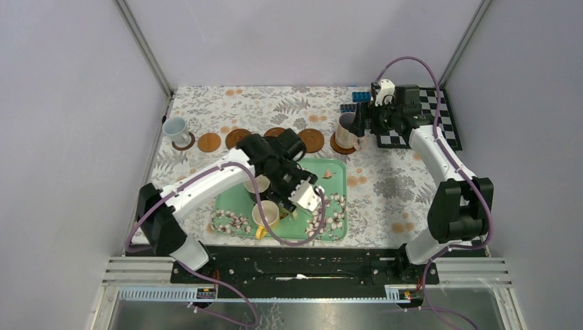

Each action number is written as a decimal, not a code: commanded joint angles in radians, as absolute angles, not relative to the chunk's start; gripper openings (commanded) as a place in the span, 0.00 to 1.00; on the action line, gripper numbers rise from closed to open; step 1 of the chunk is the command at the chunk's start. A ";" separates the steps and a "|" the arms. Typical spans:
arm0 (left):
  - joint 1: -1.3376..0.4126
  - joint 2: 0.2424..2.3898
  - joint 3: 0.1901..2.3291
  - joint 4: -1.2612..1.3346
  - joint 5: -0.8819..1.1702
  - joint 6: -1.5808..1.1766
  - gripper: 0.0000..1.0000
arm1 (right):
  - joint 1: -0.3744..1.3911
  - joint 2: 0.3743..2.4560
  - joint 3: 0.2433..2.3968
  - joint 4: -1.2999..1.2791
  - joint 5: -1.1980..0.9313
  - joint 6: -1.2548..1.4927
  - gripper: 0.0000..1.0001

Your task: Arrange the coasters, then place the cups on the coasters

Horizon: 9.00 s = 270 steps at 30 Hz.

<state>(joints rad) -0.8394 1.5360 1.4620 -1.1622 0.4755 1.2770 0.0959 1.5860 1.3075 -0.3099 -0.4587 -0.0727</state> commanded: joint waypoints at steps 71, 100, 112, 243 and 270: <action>-0.994 1.883 1.999 -1.336 -0.314 1.557 0.00 | 0.041 1.688 1.476 -0.531 -0.540 -0.131 1.00; -0.216 1.994 1.759 -0.964 -0.238 1.783 0.00 | 0.041 1.741 1.484 -0.544 -0.550 -0.128 0.99; -0.158 1.984 1.664 -0.864 -0.240 1.838 0.00 | 0.041 1.741 1.474 -0.548 -0.548 -0.130 1.00; -0.559 1.774 1.898 -1.236 0.347 1.455 0.57 | 0.041 1.751 1.530 -0.583 -0.567 -0.165 0.98; -0.879 1.970 1.667 -1.185 0.246 1.492 0.59 | 0.040 1.712 1.607 -0.595 -0.578 -0.171 0.98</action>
